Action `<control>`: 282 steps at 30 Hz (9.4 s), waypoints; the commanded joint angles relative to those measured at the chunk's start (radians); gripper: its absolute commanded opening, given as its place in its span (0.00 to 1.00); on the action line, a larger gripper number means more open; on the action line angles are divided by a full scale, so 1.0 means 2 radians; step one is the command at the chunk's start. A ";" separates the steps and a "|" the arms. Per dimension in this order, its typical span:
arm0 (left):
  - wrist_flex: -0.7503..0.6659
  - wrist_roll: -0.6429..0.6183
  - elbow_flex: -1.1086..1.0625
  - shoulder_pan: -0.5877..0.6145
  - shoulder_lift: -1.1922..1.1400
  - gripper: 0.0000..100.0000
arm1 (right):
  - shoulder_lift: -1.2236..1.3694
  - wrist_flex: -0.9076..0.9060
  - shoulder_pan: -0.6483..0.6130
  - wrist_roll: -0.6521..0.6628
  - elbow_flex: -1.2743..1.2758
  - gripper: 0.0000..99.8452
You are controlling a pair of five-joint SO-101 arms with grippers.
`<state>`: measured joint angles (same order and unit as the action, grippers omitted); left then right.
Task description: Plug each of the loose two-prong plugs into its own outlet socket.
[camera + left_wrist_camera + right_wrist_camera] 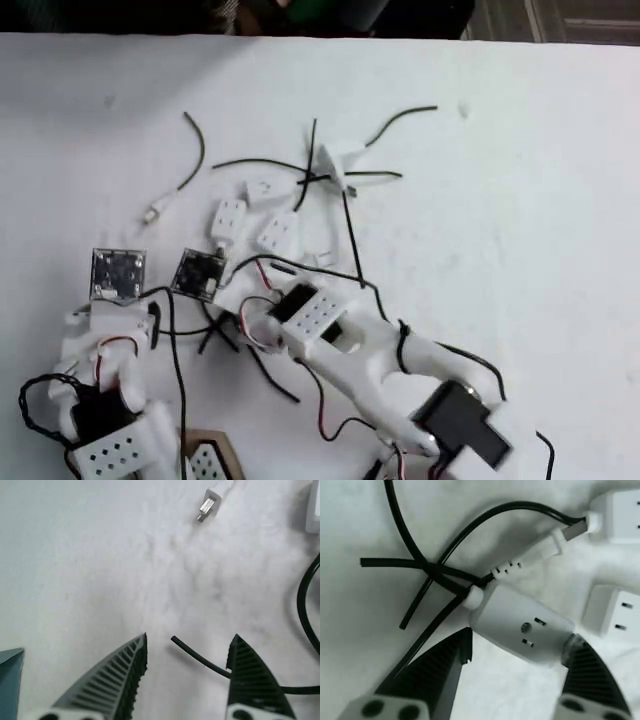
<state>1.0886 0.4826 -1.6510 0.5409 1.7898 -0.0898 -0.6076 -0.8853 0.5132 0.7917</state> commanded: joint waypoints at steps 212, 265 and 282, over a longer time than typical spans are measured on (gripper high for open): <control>0.054 0.130 0.507 -0.350 -0.885 0.26 | -0.342 -0.194 0.289 -0.169 0.092 0.20; 0.057 0.110 0.527 -0.347 -0.909 0.23 | -0.341 -0.196 0.289 -0.169 0.093 0.20; 0.023 0.107 0.450 -0.363 -0.806 0.02 | -0.341 -0.195 0.289 -0.169 0.093 0.20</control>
<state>1.1377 0.7066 -0.7258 -0.1588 0.0790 -0.7541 -1.0096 -0.3115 0.1741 0.9820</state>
